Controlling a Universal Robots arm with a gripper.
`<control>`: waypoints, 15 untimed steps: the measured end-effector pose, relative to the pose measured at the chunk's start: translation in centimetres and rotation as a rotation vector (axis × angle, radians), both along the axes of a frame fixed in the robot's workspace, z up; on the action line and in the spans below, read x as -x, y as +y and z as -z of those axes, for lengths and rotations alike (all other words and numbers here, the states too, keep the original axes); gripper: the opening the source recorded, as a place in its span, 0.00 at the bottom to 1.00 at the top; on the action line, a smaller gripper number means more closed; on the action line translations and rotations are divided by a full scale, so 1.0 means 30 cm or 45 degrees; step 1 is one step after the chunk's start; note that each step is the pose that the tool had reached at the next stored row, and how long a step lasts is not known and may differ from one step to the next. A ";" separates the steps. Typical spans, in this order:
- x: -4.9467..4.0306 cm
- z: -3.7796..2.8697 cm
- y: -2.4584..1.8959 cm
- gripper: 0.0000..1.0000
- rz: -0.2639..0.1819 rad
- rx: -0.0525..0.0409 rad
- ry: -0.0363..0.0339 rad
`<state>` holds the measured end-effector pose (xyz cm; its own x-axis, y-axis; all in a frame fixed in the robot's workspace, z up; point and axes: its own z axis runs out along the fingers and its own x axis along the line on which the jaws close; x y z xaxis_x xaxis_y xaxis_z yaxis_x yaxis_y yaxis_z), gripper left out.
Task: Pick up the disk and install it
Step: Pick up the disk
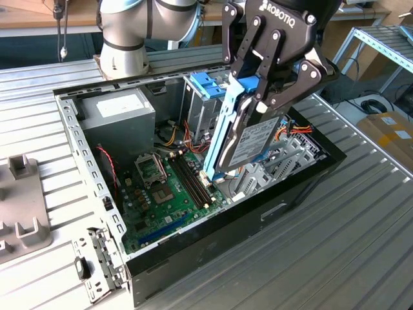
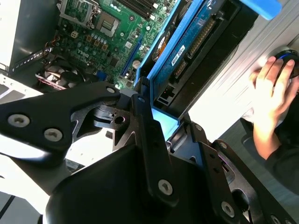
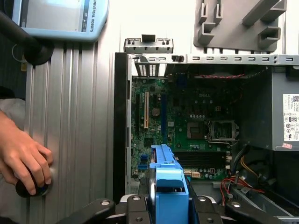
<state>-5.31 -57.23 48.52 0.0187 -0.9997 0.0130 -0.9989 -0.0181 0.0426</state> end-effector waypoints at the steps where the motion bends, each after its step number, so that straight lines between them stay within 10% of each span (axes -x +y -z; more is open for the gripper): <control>1: -0.002 0.000 0.000 0.37 0.000 0.000 -0.0001; 15: -0.035 0.001 0.000 0.37 0.000 0.000 -0.0001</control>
